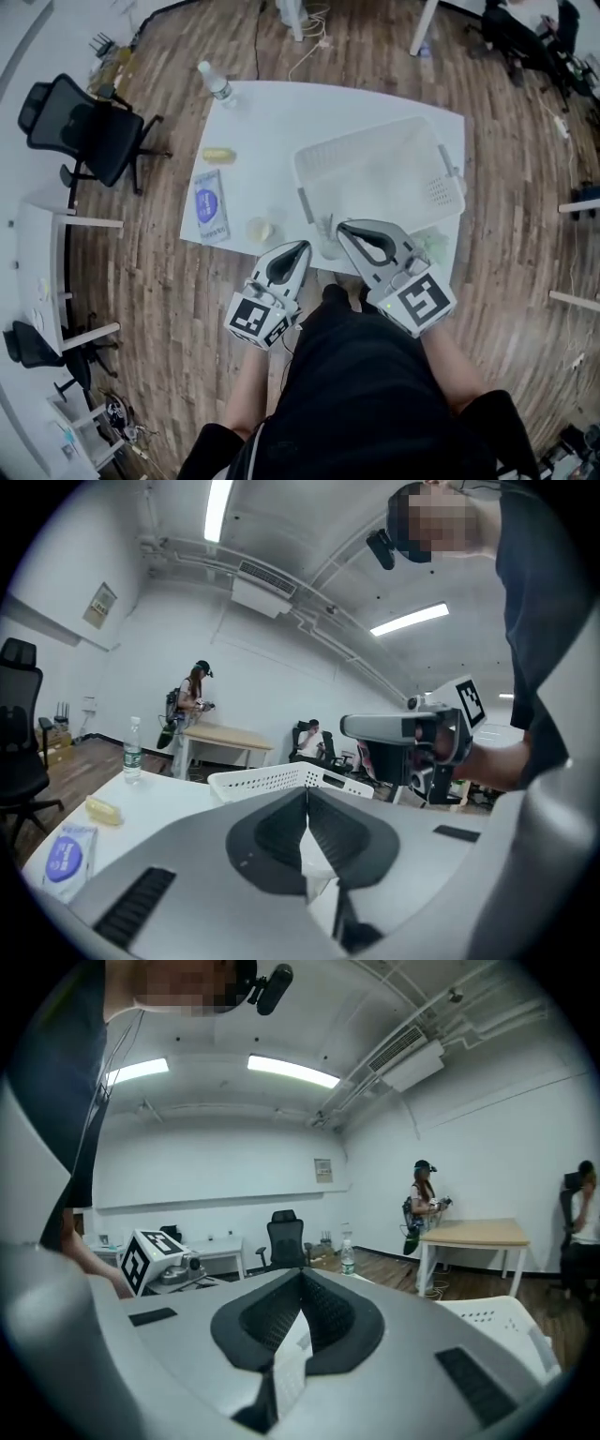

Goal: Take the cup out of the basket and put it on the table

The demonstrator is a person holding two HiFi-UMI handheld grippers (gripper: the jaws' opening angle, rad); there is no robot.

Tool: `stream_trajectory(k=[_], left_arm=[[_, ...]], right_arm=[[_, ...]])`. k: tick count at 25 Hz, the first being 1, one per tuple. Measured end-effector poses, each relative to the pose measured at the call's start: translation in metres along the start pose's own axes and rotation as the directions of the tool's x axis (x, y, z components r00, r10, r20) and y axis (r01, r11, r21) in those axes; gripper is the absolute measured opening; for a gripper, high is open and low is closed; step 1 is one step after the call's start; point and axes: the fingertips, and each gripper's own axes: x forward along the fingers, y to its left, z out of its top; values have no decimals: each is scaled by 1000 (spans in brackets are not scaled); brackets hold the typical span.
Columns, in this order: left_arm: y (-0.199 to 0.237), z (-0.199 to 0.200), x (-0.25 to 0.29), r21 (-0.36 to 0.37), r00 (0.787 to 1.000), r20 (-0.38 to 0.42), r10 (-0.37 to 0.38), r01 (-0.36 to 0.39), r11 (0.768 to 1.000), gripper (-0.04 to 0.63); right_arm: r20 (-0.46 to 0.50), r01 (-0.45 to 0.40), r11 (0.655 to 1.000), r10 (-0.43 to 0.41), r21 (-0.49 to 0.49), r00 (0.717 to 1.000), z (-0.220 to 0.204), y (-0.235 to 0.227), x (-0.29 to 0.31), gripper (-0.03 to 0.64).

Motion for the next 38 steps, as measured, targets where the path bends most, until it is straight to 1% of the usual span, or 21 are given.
stream_trajectory(k=[5, 11, 14, 15, 17, 20, 21, 22, 24, 25, 26, 27, 29, 31, 32, 33, 34, 35, 36, 37, 38], left_arm=[[-24, 7, 32, 48, 996, -27, -82, 83, 995, 12], [-60, 4, 63, 111, 981, -92, -168, 178, 978, 11], [-63, -1, 76, 212, 971, -182, -154, 192, 958, 12], [-62, -4, 80, 260, 963, -227, -144, 202, 944, 12], [-60, -11, 91, 356, 938, -323, -126, 244, 902, 12], [-52, -14, 111, 479, 897, -432, -92, 315, 819, 14], [-49, -15, 117, 507, 877, -473, -87, 352, 787, 14], [-49, -19, 123, 524, 849, -522, -86, 399, 752, 14], [-48, -31, 134, 533, 774, -628, -84, 507, 677, 21], [-48, -40, 139, 521, 725, -683, -83, 564, 641, 37], [-48, -50, 143, 496, 671, -737, -83, 620, 607, 85], [-47, -61, 146, 462, 612, -787, -83, 673, 577, 123], [-45, -83, 151, 379, 483, -873, -75, 766, 518, 143], [-41, -107, 153, 284, 341, -939, -45, 841, 460, 178], [-39, -119, 152, 228, 266, -964, -25, 870, 437, 200], [-37, -132, 151, 170, 191, -982, -8, 891, 422, 231], [-35, -144, 151, 118, 126, -992, 8, 903, 413, 261], [-33, -155, 154, 83, 81, -996, 23, 909, 408, 282], [-30, -165, 158, 62, 51, -998, 37, 912, 406, 288], [-27, -174, 160, 38, 18, -998, 54, 910, 413, 297], [-24, -184, 156, -3, -39, -997, 73, 900, 435, 301]], right_arm=[[-73, 111, 994, -111, 4, 991, -30, -27, -45, 25], [-137, 167, 986, -164, 16, 977, -59, -43, -84, 25], [-147, 195, 980, -189, 31, 971, -66, -50, -97, 25], [-150, 204, 978, -197, 36, 969, -69, -53, -102, 25], [-154, 223, 973, -213, 53, 965, -75, -57, -112, 25], [-154, 254, 964, -240, 74, 958, -82, -64, -127, 25], [-156, 264, 961, -250, 78, 956, -83, -66, -132, 25], [-157, 275, 958, -260, 82, 953, -84, -68, -138, 25], [-157, 303, 948, -286, 99, 945, -87, -73, -151, 25], [-156, 319, 941, -301, 111, 941, -89, -76, -158, 25], [-153, 335, 934, -315, 125, 937, -92, -78, -165, 25], [-150, 350, 927, -329, 138, 932, -94, -81, -172, 25], [-146, 379, 911, -358, 159, 922, -98, -86, -184, 25], [-152, 409, 896, -386, 173, 910, -102, -91, -196, 25], [-156, 421, 889, -397, 177, 904, -104, -94, -201, 25], [-162, 432, 884, -406, 181, 899, -107, -95, -206, 25], [-170, 441, 878, -413, 185, 895, -110, -96, -211, 25], [-179, 448, 874, -418, 189, 891, -114, -96, -216, 25], [-187, 456, 869, -424, 193, 886, -116, -97, -220, 25], [-190, 465, 863, -432, 196, 882, -118, -97, -224, 25], [-191, 473, 858, -440, 200, 878, -119, -97, -227, 25]])
